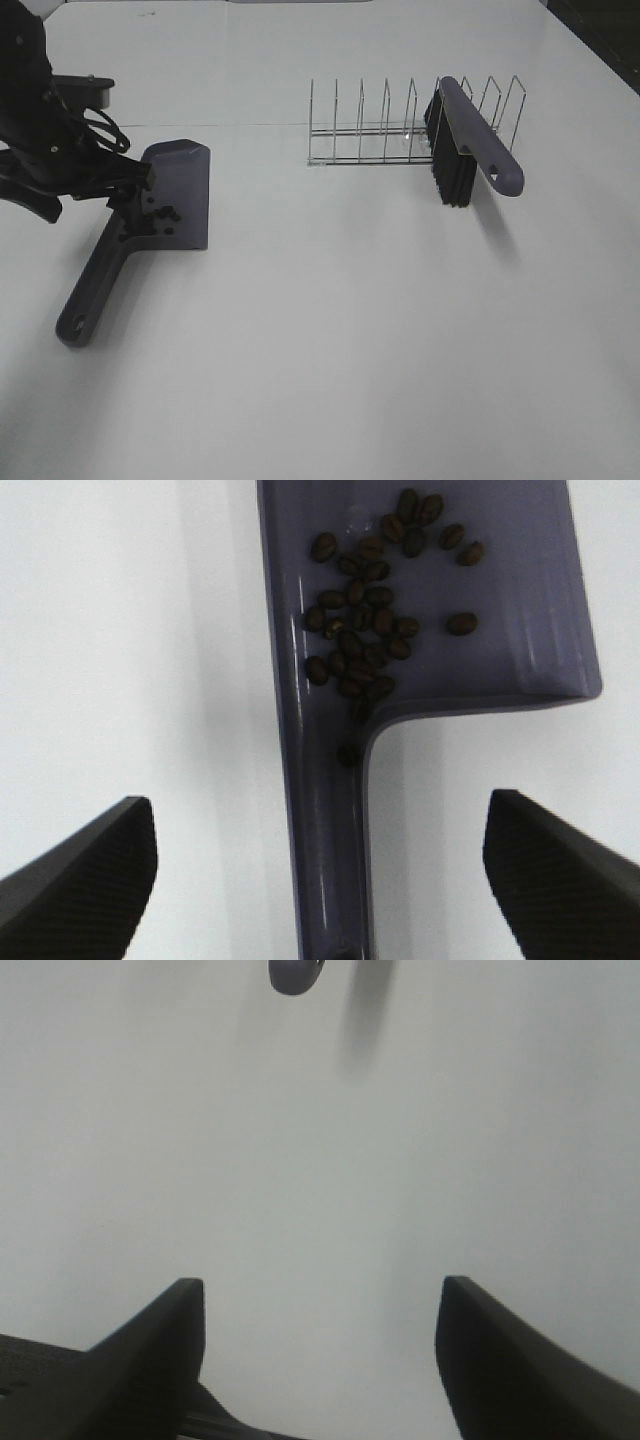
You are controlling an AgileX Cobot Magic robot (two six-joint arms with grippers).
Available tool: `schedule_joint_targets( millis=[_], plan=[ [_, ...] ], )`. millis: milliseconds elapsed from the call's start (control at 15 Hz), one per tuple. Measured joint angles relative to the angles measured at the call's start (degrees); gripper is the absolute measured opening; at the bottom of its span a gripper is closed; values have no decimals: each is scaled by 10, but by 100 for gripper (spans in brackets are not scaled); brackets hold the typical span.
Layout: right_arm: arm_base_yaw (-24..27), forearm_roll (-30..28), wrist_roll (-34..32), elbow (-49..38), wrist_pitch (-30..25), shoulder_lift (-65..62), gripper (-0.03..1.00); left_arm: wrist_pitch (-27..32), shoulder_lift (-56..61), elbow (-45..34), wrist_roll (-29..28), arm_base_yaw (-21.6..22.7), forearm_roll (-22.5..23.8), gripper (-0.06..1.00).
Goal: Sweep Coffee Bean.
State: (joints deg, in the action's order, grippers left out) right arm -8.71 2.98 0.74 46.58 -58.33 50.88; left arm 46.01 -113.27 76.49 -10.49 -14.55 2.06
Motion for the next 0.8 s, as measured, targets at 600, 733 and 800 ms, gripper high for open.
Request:
schedule_joint_targets(
  millis=[600,733,800],
  plan=[
    [0,0,2,-186,-5,-193,63,117,172,-1,58,0,4,81],
    [0,0,2,-187,-7,-234,63,129,210,-1,63,0,3,81],
    [0,0,2,-187,-9,-245,63,131,219,-2,63,0,3,81]
  ],
)
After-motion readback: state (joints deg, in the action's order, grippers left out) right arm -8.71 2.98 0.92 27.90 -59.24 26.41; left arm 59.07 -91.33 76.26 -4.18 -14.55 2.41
